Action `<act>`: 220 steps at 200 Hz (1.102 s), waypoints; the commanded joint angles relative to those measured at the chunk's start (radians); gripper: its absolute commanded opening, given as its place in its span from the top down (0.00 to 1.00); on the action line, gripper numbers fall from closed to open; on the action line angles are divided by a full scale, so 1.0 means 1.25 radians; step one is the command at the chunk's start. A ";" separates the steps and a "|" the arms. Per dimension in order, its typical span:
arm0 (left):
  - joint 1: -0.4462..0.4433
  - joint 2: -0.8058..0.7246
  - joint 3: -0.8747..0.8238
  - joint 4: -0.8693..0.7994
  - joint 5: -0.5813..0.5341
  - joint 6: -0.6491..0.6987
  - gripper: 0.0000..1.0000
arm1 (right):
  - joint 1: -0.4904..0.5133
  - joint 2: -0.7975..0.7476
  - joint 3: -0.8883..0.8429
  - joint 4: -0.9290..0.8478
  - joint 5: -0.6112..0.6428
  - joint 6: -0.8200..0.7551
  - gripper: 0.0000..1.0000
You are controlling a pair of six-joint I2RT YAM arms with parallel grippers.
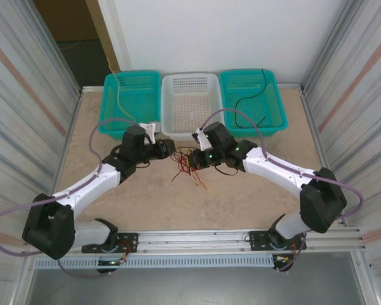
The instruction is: Untangle the cables
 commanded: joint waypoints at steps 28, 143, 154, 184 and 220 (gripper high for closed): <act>0.002 0.030 -0.001 0.045 0.092 0.043 0.58 | -0.008 -0.005 0.000 0.032 -0.025 0.011 1.00; -0.030 0.093 -0.008 0.105 0.195 0.052 0.61 | -0.008 -0.001 0.001 0.037 -0.050 0.017 1.00; -0.030 0.095 -0.009 0.106 0.195 0.054 0.63 | -0.009 -0.002 0.002 0.037 -0.052 0.017 1.00; -0.032 0.096 -0.013 0.108 0.196 0.059 0.63 | -0.013 -0.006 -0.004 0.043 -0.060 0.021 1.00; -0.039 0.107 -0.014 0.111 0.196 0.069 0.64 | -0.021 -0.006 -0.004 0.046 -0.087 0.025 1.00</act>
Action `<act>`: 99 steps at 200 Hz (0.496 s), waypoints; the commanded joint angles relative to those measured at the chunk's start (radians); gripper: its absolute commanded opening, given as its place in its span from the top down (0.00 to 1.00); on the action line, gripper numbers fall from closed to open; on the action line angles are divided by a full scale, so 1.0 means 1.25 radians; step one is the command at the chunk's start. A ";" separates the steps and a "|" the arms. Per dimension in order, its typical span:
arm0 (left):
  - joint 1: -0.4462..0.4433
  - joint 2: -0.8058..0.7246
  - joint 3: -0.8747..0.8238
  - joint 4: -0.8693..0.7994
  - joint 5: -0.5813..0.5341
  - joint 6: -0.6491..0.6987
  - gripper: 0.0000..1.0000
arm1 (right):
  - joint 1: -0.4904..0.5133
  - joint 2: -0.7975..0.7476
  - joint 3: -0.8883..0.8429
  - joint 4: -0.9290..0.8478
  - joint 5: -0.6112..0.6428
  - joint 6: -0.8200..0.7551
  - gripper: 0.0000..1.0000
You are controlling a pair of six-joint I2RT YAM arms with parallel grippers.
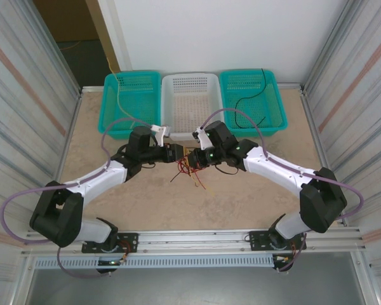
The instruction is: Untangle the cables
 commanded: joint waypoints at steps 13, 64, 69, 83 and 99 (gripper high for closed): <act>-0.015 0.018 -0.007 0.023 0.015 0.030 0.66 | -0.010 -0.005 -0.002 0.035 -0.054 0.016 1.00; -0.035 0.013 0.003 0.040 -0.014 0.037 0.84 | -0.015 -0.005 -0.008 0.029 -0.051 0.016 1.00; -0.036 0.009 0.005 0.041 -0.018 0.037 0.87 | -0.015 -0.005 -0.009 0.030 -0.047 0.016 1.00; -0.040 -0.003 0.005 0.038 -0.028 0.036 0.93 | -0.018 -0.011 -0.015 0.021 -0.019 0.020 0.95; -0.044 -0.019 0.010 0.030 -0.036 0.027 0.98 | -0.019 -0.011 -0.009 -0.019 0.084 0.023 0.71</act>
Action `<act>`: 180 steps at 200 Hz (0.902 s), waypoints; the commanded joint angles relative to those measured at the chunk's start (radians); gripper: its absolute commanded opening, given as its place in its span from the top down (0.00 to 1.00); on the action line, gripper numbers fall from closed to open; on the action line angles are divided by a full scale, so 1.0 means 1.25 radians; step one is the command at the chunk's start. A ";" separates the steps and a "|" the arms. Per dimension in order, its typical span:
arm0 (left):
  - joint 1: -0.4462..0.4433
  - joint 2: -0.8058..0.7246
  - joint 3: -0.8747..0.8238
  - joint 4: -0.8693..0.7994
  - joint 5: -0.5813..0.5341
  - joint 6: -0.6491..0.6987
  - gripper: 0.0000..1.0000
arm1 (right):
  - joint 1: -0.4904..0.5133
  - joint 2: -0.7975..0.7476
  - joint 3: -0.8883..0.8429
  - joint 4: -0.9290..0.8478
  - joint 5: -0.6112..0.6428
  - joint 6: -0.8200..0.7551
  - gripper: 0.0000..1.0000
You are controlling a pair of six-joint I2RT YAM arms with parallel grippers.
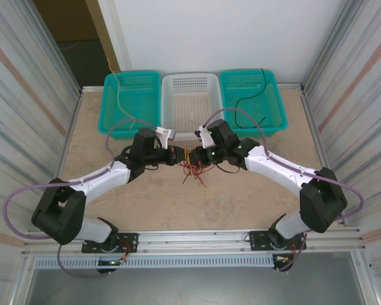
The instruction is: Untangle the cables
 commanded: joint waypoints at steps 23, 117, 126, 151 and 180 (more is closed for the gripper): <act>-0.020 -0.058 0.020 0.000 -0.014 -0.022 1.00 | 0.000 0.016 0.017 -0.099 0.256 0.026 0.48; -0.042 -0.128 0.056 0.031 0.047 -0.209 1.00 | -0.024 0.111 -0.018 -0.078 0.315 0.105 0.44; -0.035 -0.135 0.059 0.053 0.054 -0.238 1.00 | -0.033 0.128 -0.033 -0.069 0.301 0.121 0.45; 0.002 -0.154 0.056 0.142 0.074 -0.359 1.00 | -0.068 0.146 -0.095 -0.014 0.247 0.176 0.47; 0.061 -0.167 0.027 0.291 0.082 -0.520 1.00 | -0.088 0.120 -0.133 -0.004 0.252 0.193 0.47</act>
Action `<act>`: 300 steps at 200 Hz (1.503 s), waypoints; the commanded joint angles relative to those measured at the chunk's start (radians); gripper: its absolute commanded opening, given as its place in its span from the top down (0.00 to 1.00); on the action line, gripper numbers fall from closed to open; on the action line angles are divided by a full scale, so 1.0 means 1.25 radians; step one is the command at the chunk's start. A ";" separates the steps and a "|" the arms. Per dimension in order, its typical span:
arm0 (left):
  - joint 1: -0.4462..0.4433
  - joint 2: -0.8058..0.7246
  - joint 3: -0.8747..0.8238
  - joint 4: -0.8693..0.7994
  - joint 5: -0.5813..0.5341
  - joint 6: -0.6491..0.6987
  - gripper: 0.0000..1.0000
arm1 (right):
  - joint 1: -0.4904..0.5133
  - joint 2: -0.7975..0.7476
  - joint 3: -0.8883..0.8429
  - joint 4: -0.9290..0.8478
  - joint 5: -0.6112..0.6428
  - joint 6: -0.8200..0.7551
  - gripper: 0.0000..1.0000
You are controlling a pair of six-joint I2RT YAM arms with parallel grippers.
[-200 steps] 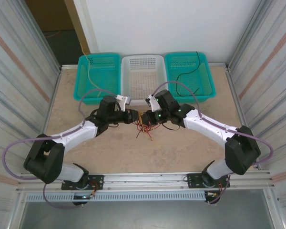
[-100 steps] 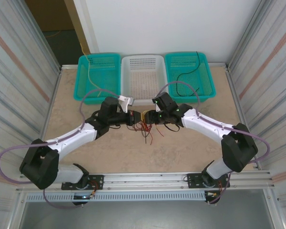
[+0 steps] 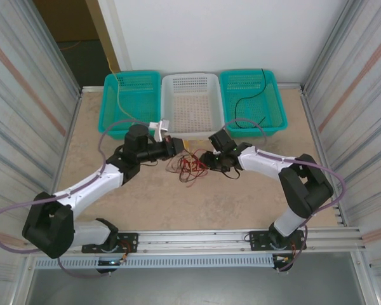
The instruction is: Untangle the cables
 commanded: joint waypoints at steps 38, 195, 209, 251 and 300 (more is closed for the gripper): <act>0.065 -0.067 0.017 0.140 0.037 -0.150 1.00 | -0.033 -0.104 -0.032 -0.065 0.043 0.019 0.42; -0.001 0.002 0.025 0.143 0.055 -0.127 1.00 | -0.036 -0.294 0.161 0.067 -0.026 0.056 0.49; -0.003 0.002 0.025 0.141 0.053 -0.125 1.00 | -0.034 -0.268 0.175 0.091 -0.034 0.063 0.52; -0.006 0.005 0.034 0.142 0.055 -0.124 1.00 | -0.032 -0.226 0.184 0.082 -0.030 0.070 0.74; -0.008 -0.002 0.036 0.134 0.057 -0.122 1.00 | -0.056 -0.229 0.140 0.075 -0.004 0.097 1.00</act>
